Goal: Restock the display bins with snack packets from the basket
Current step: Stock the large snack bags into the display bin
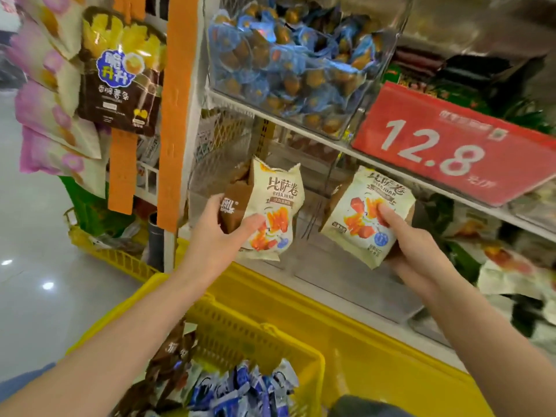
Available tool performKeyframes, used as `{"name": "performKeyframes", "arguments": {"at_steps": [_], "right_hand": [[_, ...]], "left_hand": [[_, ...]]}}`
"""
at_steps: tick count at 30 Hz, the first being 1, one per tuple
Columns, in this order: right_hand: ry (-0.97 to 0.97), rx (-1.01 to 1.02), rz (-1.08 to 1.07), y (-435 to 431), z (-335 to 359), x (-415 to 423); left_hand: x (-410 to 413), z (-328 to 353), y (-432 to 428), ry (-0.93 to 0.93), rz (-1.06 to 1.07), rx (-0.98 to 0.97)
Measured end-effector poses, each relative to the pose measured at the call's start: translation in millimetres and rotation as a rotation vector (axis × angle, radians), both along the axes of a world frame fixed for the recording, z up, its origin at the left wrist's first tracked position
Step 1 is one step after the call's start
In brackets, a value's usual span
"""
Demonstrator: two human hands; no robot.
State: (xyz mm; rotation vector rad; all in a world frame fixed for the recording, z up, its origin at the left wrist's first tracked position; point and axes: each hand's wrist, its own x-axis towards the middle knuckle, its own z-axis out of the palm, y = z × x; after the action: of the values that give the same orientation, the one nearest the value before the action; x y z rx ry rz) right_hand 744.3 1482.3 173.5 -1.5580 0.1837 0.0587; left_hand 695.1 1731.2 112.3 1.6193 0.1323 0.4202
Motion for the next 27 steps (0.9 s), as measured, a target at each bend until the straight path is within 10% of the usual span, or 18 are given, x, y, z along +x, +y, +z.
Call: {"name": "performKeyframes", "arguments": {"at_steps": [27], "right_hand": [[0.058, -0.565, -0.191, -12.0, -70.4, 211.6]], "left_hand": [[81.8, -15.6, -10.0, 0.024, -0.085, -0.295]]}}
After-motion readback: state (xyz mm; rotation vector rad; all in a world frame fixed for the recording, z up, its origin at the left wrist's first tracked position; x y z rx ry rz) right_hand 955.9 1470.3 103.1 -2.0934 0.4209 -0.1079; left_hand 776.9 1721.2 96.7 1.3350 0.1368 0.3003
